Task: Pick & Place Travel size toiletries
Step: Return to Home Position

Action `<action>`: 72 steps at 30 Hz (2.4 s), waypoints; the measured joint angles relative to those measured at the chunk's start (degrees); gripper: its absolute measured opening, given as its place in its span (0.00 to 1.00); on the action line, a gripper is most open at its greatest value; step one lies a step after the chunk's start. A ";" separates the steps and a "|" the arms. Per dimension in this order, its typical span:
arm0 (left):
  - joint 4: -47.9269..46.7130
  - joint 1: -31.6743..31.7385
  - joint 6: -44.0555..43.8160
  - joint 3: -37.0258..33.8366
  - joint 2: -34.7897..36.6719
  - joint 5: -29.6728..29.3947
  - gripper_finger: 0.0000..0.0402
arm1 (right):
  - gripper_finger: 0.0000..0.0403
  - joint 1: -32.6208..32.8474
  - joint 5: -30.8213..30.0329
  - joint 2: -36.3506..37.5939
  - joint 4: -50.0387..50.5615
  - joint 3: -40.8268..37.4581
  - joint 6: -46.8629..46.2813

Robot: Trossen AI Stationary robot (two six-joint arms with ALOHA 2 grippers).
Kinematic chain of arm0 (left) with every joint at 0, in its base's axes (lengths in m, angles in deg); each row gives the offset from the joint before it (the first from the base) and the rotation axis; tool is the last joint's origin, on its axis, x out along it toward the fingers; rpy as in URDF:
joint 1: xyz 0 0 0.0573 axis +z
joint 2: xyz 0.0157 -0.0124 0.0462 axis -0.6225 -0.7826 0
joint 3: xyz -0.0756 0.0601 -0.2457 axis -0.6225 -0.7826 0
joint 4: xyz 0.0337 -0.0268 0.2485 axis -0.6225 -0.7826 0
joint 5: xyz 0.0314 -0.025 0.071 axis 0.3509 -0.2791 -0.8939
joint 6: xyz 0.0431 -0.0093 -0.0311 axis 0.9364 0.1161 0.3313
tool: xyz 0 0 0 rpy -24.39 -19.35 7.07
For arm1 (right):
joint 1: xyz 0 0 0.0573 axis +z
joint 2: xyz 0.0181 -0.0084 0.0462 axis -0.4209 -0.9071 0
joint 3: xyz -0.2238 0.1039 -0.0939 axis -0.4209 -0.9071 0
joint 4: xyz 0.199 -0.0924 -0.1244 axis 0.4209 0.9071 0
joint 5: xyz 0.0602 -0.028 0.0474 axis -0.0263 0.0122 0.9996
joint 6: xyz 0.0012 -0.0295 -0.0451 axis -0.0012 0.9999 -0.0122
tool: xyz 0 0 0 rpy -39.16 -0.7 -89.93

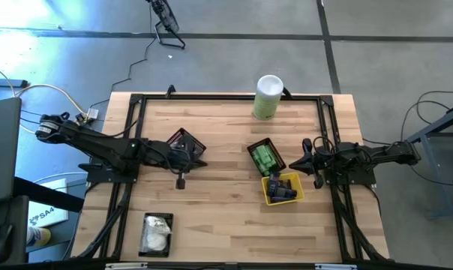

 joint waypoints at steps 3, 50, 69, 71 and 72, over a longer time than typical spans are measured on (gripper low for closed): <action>-2.93 0.00 1.02 0.00 2.18 0.00 0.01 | 0.02 0.00 0.02 0.00 -0.39 -0.10 -0.02; -25.49 0.00 2.76 -14.56 54.83 -0.70 0.01 | 0.02 0.00 0.08 -0.02 -0.71 -0.07 0.00; -19.00 0.00 6.69 -22.10 58.83 3.18 0.01 | 0.02 0.00 0.11 -0.04 -0.60 -0.01 0.00; -15.80 0.00 6.76 -24.34 58.91 3.32 0.01 | 0.02 0.00 0.11 -0.04 -0.60 -0.01 0.00; -14.05 0.00 6.70 -25.92 58.87 3.44 0.01 | 0.02 0.00 0.09 -0.04 -0.60 -0.01 0.00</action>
